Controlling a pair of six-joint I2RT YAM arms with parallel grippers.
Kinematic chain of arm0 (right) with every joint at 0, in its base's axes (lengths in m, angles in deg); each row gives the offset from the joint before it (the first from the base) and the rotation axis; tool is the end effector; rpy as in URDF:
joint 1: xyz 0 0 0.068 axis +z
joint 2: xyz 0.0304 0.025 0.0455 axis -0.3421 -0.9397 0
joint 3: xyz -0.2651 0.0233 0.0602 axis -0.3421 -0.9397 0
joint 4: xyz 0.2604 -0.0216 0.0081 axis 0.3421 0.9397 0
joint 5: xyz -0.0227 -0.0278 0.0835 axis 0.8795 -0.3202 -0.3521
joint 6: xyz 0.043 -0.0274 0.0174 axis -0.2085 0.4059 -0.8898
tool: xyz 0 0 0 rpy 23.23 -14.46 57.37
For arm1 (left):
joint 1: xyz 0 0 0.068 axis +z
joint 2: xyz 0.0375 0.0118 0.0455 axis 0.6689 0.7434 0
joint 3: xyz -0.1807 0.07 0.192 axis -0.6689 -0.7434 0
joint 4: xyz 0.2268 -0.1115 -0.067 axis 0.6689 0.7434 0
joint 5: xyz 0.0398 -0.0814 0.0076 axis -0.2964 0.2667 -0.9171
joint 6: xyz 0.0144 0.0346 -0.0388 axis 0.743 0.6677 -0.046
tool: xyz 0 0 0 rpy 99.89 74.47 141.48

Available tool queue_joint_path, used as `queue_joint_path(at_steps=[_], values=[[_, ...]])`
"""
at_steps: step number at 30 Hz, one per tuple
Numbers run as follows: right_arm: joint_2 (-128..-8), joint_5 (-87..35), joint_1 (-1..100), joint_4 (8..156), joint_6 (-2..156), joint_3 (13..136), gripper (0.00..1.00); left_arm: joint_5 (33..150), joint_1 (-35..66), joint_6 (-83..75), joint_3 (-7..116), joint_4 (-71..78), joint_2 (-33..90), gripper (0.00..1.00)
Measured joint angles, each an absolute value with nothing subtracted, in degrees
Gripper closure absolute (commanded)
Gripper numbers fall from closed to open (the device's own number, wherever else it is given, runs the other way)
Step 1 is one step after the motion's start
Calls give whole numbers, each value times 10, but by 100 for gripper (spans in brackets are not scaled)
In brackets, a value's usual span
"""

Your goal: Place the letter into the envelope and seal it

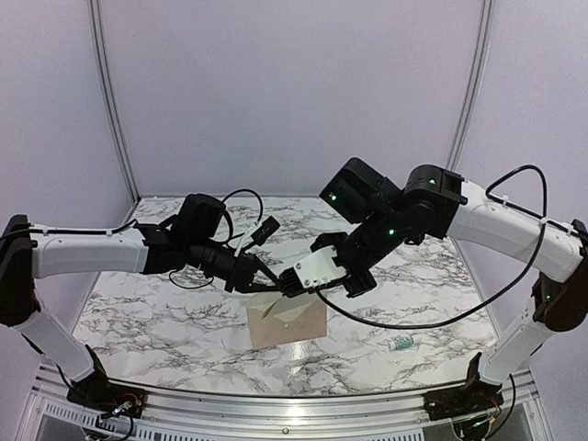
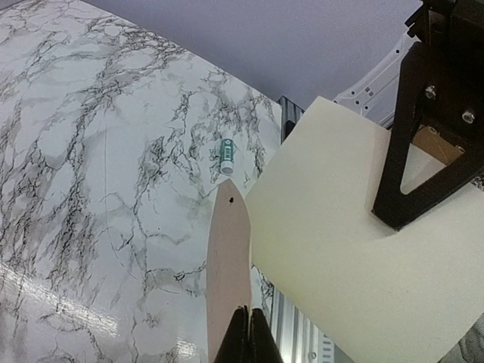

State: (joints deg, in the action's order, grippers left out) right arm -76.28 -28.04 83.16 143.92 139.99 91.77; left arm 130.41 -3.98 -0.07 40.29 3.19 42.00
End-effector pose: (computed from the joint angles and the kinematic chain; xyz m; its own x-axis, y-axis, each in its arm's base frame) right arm 0.1365 0.2833 0.3592 0.5499 -0.7283 -0.4089 -0.8319 -0.4342 -0.3455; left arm 0.2186 -0.2635 0.2564 -0.4597 0.3369 -0.8217 0.8814 0.0593 -0.4687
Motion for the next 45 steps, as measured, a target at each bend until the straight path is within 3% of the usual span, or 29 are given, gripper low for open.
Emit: queue_joint_path(at_steps=[45], values=[[-845,-132,848,1412,1369,937,100,1301,-58,0,403,45,434,100]])
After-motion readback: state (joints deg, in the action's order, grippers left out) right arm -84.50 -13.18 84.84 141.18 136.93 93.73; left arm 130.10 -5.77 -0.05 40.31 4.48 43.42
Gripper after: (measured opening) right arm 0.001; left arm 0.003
